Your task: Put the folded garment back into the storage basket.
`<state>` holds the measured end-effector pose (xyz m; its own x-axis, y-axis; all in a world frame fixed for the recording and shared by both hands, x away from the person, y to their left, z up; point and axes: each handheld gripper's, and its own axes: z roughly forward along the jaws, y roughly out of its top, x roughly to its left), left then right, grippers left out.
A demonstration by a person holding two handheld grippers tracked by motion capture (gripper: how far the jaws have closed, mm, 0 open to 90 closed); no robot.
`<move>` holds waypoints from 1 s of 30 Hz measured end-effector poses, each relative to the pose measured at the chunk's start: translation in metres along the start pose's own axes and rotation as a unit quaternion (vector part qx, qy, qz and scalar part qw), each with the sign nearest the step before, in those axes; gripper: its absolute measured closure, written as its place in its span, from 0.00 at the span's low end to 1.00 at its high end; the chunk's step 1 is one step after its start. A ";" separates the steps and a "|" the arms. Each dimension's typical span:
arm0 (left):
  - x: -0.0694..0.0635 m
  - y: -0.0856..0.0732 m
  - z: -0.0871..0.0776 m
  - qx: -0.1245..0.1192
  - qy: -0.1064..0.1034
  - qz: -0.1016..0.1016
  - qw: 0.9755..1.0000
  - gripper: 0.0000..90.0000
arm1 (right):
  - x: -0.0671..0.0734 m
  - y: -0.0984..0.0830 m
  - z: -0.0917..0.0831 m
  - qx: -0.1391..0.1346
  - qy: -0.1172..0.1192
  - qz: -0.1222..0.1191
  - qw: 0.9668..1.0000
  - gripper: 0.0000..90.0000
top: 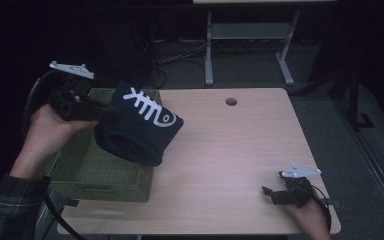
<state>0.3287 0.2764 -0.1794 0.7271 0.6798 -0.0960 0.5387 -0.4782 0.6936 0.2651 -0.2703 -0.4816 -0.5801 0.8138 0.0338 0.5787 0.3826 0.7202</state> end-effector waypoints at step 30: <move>0.063 -0.071 -0.013 0.005 0.050 -0.102 0.994 0.79 | -0.001 0.000 0.001 -0.002 -0.002 -0.001 1.000 0.15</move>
<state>0.3311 0.3606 -0.2258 0.5569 0.8146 -0.1622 0.6753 -0.3304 0.6594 0.2660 -0.2703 -0.4819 -0.5782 0.8154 0.0293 0.5757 0.3824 0.7227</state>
